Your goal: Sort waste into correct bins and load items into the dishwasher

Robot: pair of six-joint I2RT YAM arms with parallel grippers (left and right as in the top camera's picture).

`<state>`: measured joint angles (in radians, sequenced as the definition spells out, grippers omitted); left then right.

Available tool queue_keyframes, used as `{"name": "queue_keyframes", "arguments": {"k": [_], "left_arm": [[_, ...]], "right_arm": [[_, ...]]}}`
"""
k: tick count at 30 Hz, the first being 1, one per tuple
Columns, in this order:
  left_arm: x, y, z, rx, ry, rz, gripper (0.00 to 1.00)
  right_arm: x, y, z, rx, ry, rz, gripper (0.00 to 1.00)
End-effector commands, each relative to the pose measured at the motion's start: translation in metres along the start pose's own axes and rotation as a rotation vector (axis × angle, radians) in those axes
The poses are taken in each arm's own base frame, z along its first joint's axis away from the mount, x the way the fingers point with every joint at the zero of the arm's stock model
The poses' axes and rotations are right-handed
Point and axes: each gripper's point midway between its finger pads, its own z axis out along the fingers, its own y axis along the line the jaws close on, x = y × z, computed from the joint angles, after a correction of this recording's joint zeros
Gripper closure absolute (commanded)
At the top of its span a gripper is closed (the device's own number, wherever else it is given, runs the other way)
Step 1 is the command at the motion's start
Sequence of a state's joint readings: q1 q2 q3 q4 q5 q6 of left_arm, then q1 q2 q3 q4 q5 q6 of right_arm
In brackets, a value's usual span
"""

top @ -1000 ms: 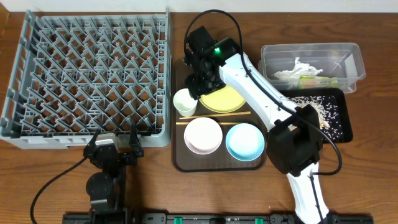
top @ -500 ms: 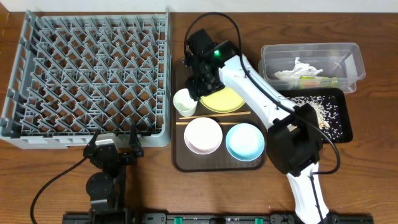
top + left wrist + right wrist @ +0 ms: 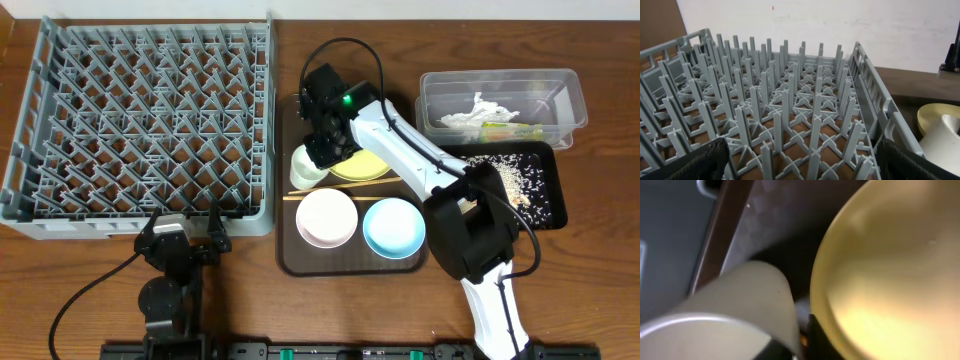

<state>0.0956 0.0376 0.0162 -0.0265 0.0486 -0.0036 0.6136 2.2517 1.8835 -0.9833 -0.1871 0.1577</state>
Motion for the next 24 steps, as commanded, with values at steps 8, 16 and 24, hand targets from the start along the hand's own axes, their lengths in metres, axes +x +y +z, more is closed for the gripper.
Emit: {"name": "queue_keyframes", "arguments": {"k": [8, 16, 24], "left_arm": [[0.016, 0.003, 0.001, -0.018, 0.054, -0.004, 0.05], [0.016, 0.003, 0.001, -0.018, 0.054, -0.004, 0.05], [0.016, 0.003, 0.001, -0.018, 0.054, -0.004, 0.05]], "right_arm": [[-0.005, -0.007, -0.026, -0.003, -0.023, 0.036, 0.99], [-0.022, -0.022, -0.099, -0.156, -0.155, 0.072, 0.99], [-0.019, -0.047, -0.132, -0.46, -0.189, 0.087, 0.99]]}}
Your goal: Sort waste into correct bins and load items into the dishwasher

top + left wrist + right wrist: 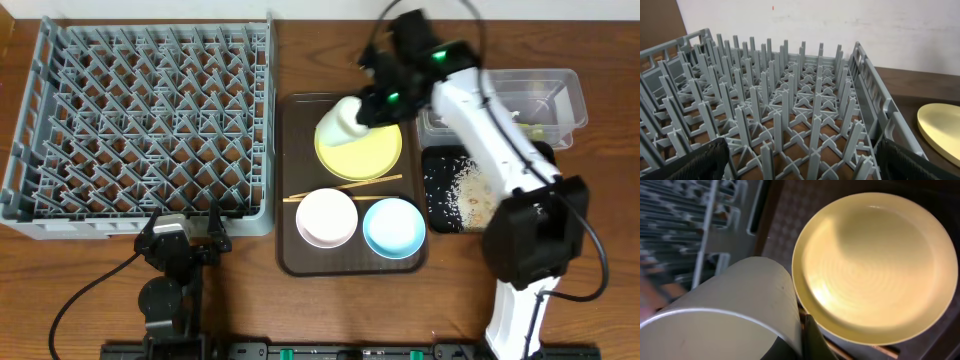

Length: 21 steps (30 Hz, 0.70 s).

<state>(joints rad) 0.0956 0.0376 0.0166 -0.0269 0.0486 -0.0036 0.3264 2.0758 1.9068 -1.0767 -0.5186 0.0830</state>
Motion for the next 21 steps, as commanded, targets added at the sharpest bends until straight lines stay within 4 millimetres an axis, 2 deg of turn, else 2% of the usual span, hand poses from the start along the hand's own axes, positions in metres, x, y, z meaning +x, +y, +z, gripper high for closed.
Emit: {"name": "queue_keyframes", "arguments": {"k": [1, 7, 16, 21], "left_arm": [[0.016, 0.003, 0.001, -0.018, 0.054, -0.004, 0.05], [0.016, 0.003, 0.001, -0.018, 0.054, -0.004, 0.05], [0.016, 0.003, 0.001, -0.013, 0.052, -0.007, 0.05], [0.008, -0.014, 0.0, 0.079, 0.029, -0.117, 0.05]], "right_arm": [[-0.001, 0.019, -0.017, -0.235, -0.013, -0.056, 0.99], [-0.005, 0.024, -0.036, -0.372, -0.049, -0.09, 0.99], [-0.003, 0.024, -0.036, -0.374, -0.043, -0.087, 0.99], [-0.003, 0.026, -0.037, -0.387, -0.046, -0.09, 0.99]]}}
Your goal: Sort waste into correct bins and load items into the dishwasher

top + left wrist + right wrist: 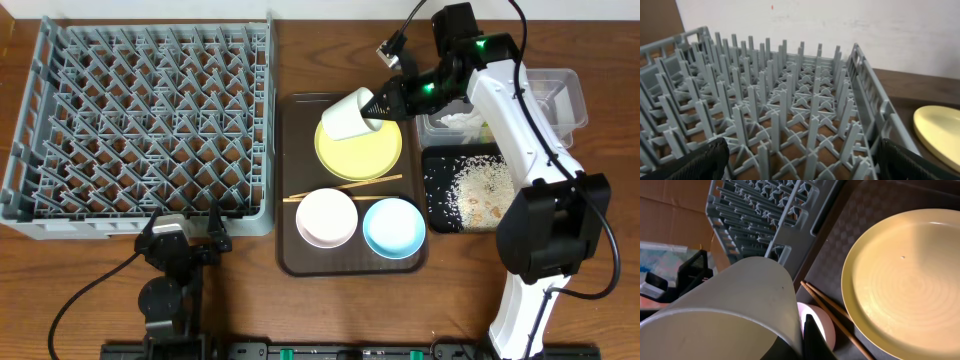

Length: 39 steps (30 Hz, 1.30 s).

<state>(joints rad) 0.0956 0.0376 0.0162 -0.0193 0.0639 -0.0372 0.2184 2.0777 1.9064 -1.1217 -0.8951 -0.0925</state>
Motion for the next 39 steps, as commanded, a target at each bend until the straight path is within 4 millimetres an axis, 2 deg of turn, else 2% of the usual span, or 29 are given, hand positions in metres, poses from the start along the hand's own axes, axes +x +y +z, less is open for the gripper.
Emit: {"name": "queue_keyframes", "arguments": {"k": [1, 7, 13, 19, 26, 30, 34, 39], "left_arm": [[0.006, -0.016, 0.0, 0.093, 0.025, -0.126, 0.05], [-0.02, -0.027, -0.006, 0.154, -0.006, -0.355, 0.05], [-0.061, -0.048, -0.01, 0.249, 0.018, -0.379, 0.05], [-0.086, -0.073, 0.013, 0.346, 0.179, -0.405, 0.05], [-0.092, -0.114, 0.048, 0.547, 0.413, -0.542, 0.05], [-0.093, -0.126, 0.062, 0.597, 0.504, -0.777, 0.05], [-0.077, -0.132, 0.065, 0.544, 0.694, -1.101, 0.05], [-0.069, -0.138, 0.063, 0.523, 0.813, -1.255, 0.05]], "right_arm": [[-0.003, 0.009, -0.002, -0.049, -0.011, -0.033, 0.99], [-0.003, 0.013, -0.002, -0.073, -0.016, -0.043, 0.99], [-0.005, 0.019, -0.003, -0.11, -0.024, -0.06, 0.99], [-0.006, 0.022, -0.004, -0.129, -0.028, -0.061, 0.99], [-0.014, 0.025, -0.015, -0.184, -0.072, -0.071, 0.99], [-0.017, 0.02, -0.023, -0.191, -0.093, -0.059, 0.99], [-0.019, 0.021, -0.031, -0.228, -0.115, -0.073, 0.99], [-0.02, 0.026, -0.034, -0.262, -0.125, -0.092, 0.99]]}}
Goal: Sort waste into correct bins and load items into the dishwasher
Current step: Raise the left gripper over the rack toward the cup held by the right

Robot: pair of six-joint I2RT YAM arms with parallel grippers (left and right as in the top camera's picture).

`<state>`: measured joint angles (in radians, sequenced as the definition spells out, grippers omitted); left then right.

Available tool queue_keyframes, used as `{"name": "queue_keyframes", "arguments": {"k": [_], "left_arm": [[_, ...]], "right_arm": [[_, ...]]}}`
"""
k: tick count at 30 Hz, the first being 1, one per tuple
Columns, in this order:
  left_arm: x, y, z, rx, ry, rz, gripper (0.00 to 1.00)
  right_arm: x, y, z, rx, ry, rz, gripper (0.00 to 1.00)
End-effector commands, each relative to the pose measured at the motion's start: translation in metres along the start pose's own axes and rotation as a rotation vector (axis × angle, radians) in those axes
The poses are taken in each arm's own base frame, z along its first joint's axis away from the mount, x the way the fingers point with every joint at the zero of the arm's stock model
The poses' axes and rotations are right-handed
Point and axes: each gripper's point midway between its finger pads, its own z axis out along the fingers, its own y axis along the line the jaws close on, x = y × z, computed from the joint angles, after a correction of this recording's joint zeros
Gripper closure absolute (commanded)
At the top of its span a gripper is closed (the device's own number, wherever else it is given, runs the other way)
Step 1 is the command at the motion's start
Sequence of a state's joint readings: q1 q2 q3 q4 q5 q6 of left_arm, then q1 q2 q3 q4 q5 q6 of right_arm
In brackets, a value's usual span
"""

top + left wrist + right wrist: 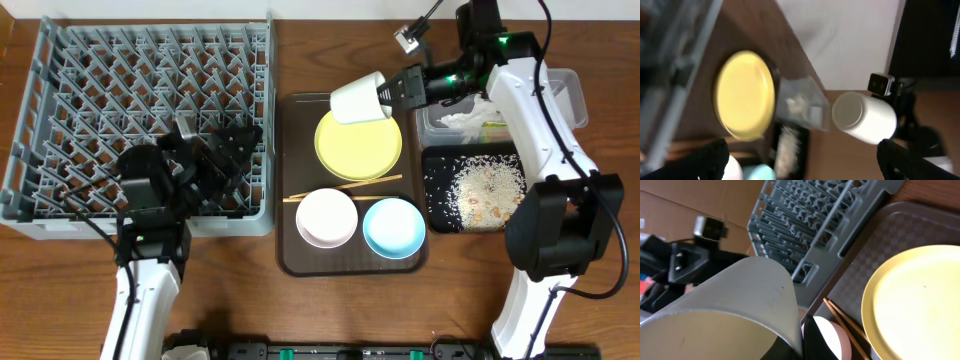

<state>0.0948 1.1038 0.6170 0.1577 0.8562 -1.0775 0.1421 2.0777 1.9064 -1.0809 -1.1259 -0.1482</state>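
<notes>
A cream cup (360, 98) hangs tipped on its side, mouth toward the rack, above the far edge of the yellow plate (360, 150). My right gripper (400, 88) is shut on the cup's rim, one finger inside the cup (740, 305). The grey dish rack (268, 120) fills the left of the table. My left gripper (235, 150) stands open above the rack's front right part, pointing at the tray. Its blurred view takes in the cup (863, 116) and the plate (745, 95).
The brown tray (290, 255) also carries a pink bowl (327, 217), a blue bowl (393, 227) and chopsticks (345, 185). At the right stand a clear bin (560, 85) with waste and a black tray (555, 205) strewn with rice.
My left arm has risen from its place at the table's front edge to above the rack, facing the tray. The right gripper has carried the cup slightly farther back.
First my right gripper was down at the cup on the tray's left side, beside the yellow plate. Then it held the cup up over the plate. After that the cup lay tipped sideways in the air. Now my left gripper is up as well.
</notes>
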Motion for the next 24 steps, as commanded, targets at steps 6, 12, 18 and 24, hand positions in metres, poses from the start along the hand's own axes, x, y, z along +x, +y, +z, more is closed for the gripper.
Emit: {"name": "queue_keyframes", "arguments": {"k": [6, 12, 18, 24], "left_arm": [[0.012, -0.015, 0.0, 0.044, 0.095, -0.213, 0.05], [0.025, -0.021, -0.003, 0.063, 0.176, -0.294, 0.05], [0.036, -0.048, -0.009, 0.168, 0.274, -0.203, 0.05], [0.048, -0.067, -0.015, 0.245, 0.391, -0.163, 0.05]], "right_arm": [[-0.003, 0.013, -0.001, -0.068, -0.014, -0.05, 0.99], [-0.002, 0.015, 0.002, -0.071, -0.008, -0.06, 0.99], [-0.003, 0.015, 0.003, -0.072, -0.01, -0.069, 0.99], [-0.009, 0.026, 0.001, -0.133, -0.034, -0.102, 0.99]]}}
